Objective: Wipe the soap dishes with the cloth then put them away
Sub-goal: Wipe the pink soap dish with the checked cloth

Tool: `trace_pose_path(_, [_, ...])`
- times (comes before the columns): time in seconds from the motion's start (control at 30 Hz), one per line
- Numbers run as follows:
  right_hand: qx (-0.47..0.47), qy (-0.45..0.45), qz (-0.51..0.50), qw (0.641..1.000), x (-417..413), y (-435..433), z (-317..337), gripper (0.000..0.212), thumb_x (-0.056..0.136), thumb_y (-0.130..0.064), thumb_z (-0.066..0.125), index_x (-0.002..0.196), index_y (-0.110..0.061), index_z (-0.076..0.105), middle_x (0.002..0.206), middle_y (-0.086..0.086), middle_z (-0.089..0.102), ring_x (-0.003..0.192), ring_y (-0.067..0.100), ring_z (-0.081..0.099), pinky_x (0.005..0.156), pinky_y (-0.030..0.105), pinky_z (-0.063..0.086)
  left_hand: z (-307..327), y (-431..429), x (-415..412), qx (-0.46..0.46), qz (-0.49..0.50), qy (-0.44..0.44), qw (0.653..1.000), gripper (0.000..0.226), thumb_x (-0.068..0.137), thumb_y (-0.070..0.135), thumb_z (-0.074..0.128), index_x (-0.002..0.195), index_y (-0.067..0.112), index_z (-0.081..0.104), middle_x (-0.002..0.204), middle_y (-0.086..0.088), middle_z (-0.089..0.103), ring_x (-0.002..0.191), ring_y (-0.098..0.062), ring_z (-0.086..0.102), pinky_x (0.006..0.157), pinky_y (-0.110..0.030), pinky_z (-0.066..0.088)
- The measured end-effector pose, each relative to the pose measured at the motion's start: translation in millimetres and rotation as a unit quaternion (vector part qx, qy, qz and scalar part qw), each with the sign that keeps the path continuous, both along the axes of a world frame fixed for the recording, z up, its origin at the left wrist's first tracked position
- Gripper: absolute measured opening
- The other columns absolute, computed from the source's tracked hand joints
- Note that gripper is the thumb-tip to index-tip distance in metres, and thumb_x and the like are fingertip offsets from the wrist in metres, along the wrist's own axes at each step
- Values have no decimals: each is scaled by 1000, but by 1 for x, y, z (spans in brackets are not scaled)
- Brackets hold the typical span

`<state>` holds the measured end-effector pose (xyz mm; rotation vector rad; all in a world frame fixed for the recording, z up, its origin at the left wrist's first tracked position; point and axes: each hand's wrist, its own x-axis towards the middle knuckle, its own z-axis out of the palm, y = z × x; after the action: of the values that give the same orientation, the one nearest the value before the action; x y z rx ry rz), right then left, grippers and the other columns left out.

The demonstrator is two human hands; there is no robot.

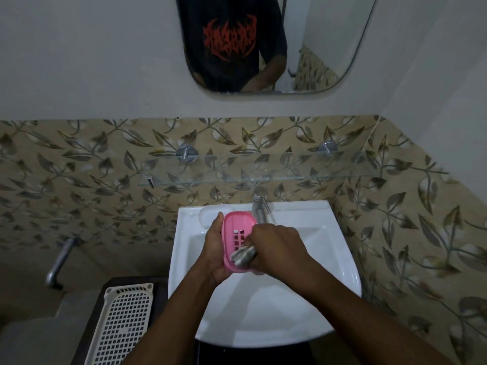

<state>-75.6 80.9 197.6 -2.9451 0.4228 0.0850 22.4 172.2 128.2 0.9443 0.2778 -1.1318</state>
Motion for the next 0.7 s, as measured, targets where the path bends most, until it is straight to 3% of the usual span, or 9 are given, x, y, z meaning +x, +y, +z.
trace_pose_path(0.07, [-43,-30,-32,998,5,-4,2,27,82,-37,70,103,-20,68,103,1,67,89,23,66,73,30,44,-1,-2,-3,-10,-13,-4,1000,74,86,69,37,114,7,67,98,-20,71,96,-35,61,88,-50,49])
trace_pose_path(0.17, [-61,-94,-84,990,14,-8,2,15,91,-28,61,100,-18,66,102,3,66,87,22,66,68,30,42,3,-7,-12,-25,-35,-10,999,67,92,66,32,106,10,67,88,-18,74,80,-32,67,72,-45,52])
trace_pose_path(0.3, [9,-143,-103,984,24,-2,-5,10,87,-26,63,94,-21,68,96,-1,60,84,20,65,66,29,42,3,-8,-15,-45,-20,-23,999,56,92,59,39,109,10,64,91,-16,71,76,-28,68,68,-39,57])
trace_pose_path(0.43, [49,-132,-45,989,24,-2,-8,12,86,-27,62,95,-29,70,93,-5,56,80,18,60,64,28,34,3,-6,-12,-53,-19,-29,998,56,95,56,35,100,9,65,83,-14,73,67,-26,70,66,-35,55])
trace_pose_path(0.6, [-88,-103,-33,990,27,-4,-5,12,87,-21,61,95,-22,69,97,1,59,81,24,65,59,29,34,3,-8,-8,-14,-7,-47,999,61,93,62,36,103,11,66,82,-15,74,81,-29,64,73,-40,51])
trace_pose_path(0.7, [-114,-79,-43,989,24,-5,-2,14,88,-18,59,99,-18,68,105,3,62,85,24,67,60,29,35,3,-9,-5,-12,-3,-84,996,63,93,63,33,98,12,69,82,-13,74,75,-26,68,72,-38,54])
